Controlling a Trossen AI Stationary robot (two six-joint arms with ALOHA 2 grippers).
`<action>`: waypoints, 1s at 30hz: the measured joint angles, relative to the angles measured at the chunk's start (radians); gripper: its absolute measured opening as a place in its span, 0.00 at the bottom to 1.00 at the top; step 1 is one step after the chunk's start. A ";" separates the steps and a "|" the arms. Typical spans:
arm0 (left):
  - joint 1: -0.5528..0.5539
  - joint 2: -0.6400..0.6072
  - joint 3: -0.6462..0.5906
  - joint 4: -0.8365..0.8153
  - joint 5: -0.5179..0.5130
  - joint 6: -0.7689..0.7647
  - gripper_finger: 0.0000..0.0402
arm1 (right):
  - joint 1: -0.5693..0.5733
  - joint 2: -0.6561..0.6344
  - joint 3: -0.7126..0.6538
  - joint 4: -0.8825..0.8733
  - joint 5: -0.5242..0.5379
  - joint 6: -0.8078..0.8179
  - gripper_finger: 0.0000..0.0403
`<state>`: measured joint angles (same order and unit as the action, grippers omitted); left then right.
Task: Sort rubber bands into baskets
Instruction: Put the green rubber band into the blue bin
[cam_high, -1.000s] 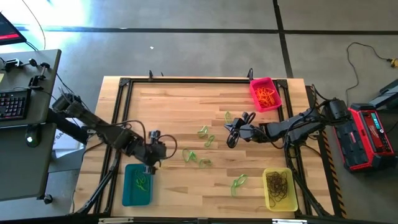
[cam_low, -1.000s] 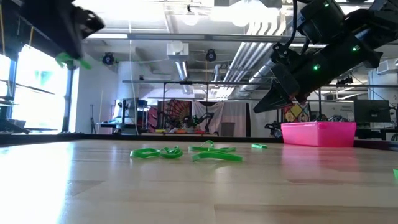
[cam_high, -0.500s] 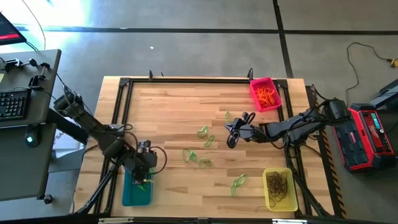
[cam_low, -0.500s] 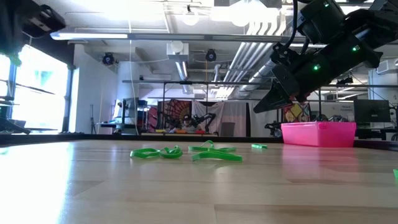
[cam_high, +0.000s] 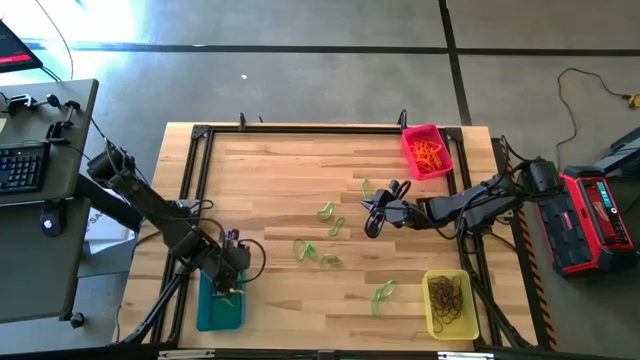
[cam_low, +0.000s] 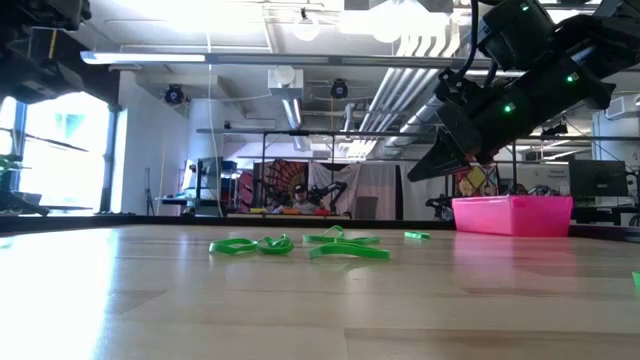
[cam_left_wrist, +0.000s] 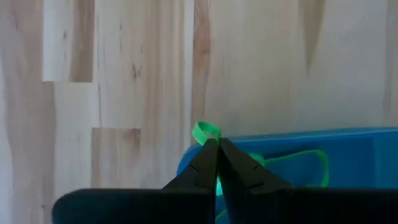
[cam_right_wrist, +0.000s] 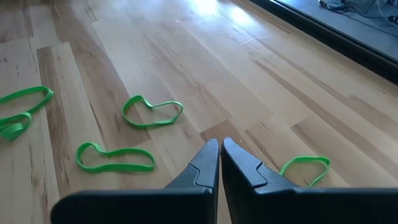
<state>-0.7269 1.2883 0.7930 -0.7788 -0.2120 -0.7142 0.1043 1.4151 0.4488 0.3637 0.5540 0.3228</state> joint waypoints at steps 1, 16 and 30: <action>0.000 0.000 -0.001 0.010 0.004 -0.001 0.00 | 0.000 0.000 0.000 0.000 0.000 0.009 0.02; -0.035 0.000 0.031 0.017 0.079 0.009 0.00 | 0.000 0.000 0.000 0.003 0.000 0.017 0.02; -0.159 -0.019 0.032 0.161 0.134 -0.126 0.00 | 0.000 0.000 0.000 0.003 0.000 0.017 0.02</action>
<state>-0.8861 1.2693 0.8250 -0.6180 -0.0779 -0.8404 0.1043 1.4151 0.4488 0.3663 0.5538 0.3401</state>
